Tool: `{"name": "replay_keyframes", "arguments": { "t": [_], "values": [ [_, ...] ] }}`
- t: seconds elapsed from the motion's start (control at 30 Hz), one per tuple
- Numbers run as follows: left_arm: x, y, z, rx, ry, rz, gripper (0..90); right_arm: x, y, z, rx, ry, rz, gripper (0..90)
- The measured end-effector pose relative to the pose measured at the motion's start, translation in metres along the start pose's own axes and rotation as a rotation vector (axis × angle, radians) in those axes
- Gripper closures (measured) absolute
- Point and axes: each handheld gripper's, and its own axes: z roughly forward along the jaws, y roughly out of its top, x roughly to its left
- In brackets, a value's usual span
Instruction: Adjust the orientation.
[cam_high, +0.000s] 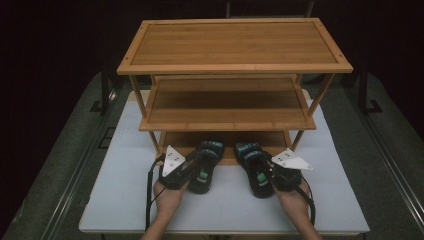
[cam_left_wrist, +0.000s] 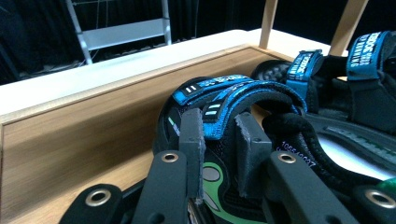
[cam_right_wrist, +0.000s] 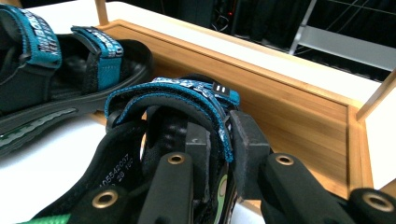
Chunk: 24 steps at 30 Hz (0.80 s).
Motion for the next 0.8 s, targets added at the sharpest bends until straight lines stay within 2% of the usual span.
{"name": "replay_keyframes", "arguments": {
  "t": [0.3, 0.37, 0.47, 0.53, 0.63, 0.73, 0.8],
  "values": [
    [-0.001, -0.004, 0.012, -0.006, -0.014, -0.028, 75.2, 0.001, 0.004, 0.019, 0.001, -0.016, 0.02, 77.6],
    [-0.002, -0.005, 0.015, 0.0, -0.019, -0.023, 75.1, 0.001, 0.004, 0.02, -0.002, -0.015, 0.022, 77.6],
    [-0.002, -0.008, 0.017, -0.007, -0.025, -0.041, 75.0, 0.002, 0.002, 0.023, 0.0, -0.018, 0.027, 77.7],
    [-0.002, -0.009, 0.017, -0.005, -0.025, -0.039, 74.8, 0.0, 0.001, 0.025, -0.005, -0.008, 0.043, 77.6],
    [-0.001, -0.011, 0.017, -0.005, -0.024, -0.037, 74.5, 0.0, 0.001, 0.025, -0.008, 0.004, 0.037, 77.5],
    [0.001, -0.011, 0.019, -0.016, -0.033, -0.067, 74.5, 0.0, 0.001, 0.024, -0.01, 0.008, 0.04, 77.4],
    [0.0, -0.011, 0.019, -0.016, -0.032, -0.056, 74.1, 0.0, 0.001, 0.025, -0.008, 0.011, 0.043, 77.3]
  ]
}}
